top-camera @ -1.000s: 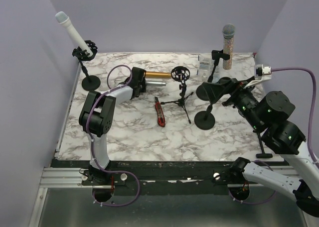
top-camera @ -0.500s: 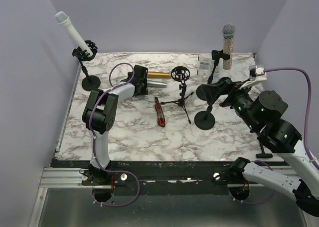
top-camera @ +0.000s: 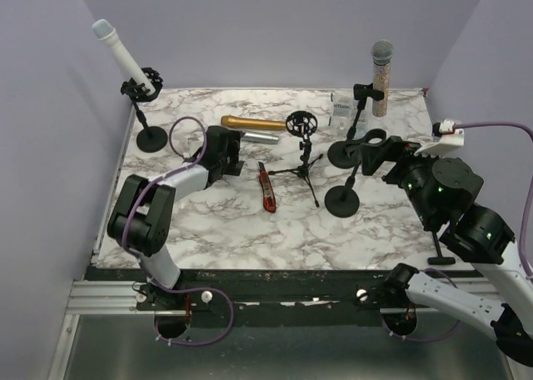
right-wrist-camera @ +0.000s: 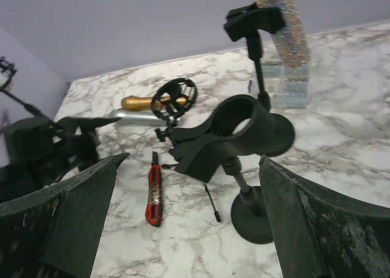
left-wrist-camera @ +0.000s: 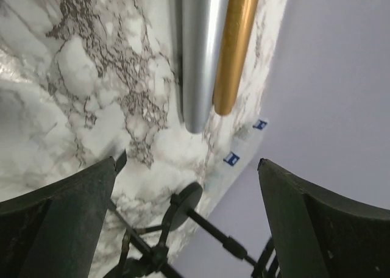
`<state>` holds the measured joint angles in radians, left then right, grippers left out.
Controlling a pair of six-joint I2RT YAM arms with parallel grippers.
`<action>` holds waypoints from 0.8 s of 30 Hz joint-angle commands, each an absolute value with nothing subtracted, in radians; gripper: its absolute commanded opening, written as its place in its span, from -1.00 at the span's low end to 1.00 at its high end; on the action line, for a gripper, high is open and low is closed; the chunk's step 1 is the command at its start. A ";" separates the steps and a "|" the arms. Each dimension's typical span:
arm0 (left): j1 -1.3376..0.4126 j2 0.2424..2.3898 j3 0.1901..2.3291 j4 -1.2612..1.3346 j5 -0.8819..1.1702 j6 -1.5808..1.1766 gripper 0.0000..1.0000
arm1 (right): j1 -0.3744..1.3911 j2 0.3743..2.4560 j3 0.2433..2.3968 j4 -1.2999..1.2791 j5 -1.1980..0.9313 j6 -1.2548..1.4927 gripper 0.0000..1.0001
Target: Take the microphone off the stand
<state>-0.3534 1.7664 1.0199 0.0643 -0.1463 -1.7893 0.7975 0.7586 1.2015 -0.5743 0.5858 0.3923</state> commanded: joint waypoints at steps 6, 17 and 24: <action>-0.372 1.424 0.695 0.381 0.097 -1.446 0.96 | 0.802 0.844 1.282 -0.754 0.848 0.505 1.00; -0.423 1.188 0.466 0.659 0.412 -1.315 0.92 | 0.771 0.931 1.237 -0.616 0.714 0.564 1.00; -0.509 1.010 0.505 0.506 0.448 -1.153 0.92 | 0.621 0.946 1.238 -0.625 0.616 0.599 1.00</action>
